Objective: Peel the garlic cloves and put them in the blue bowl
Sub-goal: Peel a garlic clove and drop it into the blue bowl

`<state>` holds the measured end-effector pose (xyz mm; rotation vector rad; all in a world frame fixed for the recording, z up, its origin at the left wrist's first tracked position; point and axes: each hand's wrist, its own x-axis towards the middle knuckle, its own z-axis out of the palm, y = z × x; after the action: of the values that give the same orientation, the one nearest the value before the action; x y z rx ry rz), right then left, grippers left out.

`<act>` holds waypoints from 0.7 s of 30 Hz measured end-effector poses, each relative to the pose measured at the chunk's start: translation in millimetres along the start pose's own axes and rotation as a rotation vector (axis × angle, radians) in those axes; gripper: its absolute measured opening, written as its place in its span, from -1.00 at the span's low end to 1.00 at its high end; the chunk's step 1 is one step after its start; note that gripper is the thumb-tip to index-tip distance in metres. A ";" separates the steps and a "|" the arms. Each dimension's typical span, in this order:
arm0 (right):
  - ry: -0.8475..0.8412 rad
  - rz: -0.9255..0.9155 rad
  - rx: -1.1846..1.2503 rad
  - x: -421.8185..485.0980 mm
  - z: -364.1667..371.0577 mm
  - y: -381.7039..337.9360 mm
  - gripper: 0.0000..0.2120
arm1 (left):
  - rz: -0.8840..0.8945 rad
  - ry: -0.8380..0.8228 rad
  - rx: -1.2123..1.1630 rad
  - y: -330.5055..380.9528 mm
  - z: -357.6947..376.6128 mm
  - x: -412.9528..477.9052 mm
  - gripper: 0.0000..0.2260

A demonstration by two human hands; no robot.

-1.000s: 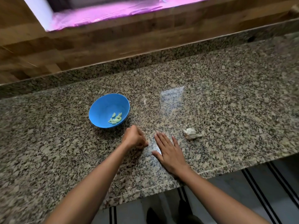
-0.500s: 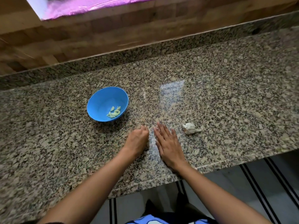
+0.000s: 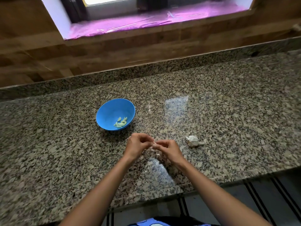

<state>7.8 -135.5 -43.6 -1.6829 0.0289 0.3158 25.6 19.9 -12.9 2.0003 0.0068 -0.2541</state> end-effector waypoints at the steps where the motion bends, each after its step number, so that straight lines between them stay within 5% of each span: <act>1: 0.013 0.000 0.002 -0.8 -1.7 -1.6 -0.91 | 0.013 0.000 0.037 0.1 0.8 -0.8 -0.94; 4: -0.053 0.020 0.034 -1.2 -4.6 -6.6 -0.90 | 0.005 -0.037 -0.021 0.7 3.2 -4.2 -0.93; 9: 0.042 0.033 -0.086 -1.9 -12.4 -12.0 -0.92 | -0.277 0.070 -0.500 -4.4 4.1 -1.9 -0.88; 11: 0.109 0.037 -0.136 -3.2 -15.4 -8.2 -0.91 | -0.268 0.146 -0.373 -15.7 2.5 0.5 -0.87; 15: 0.029 0.080 -0.051 -7.4 -19.1 -5.9 -0.90 | -0.050 -0.011 0.120 -18.3 9.4 -8.2 -0.75; 21: -0.032 0.019 -0.231 -9.1 -18.8 -7.9 -0.93 | 0.193 0.008 0.239 -2.7 22.5 -17.6 -0.82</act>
<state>4.2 -154.2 -32.0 -1.9070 -0.0166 0.3714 4.1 2.8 -21.3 2.2217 -0.2202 -0.1269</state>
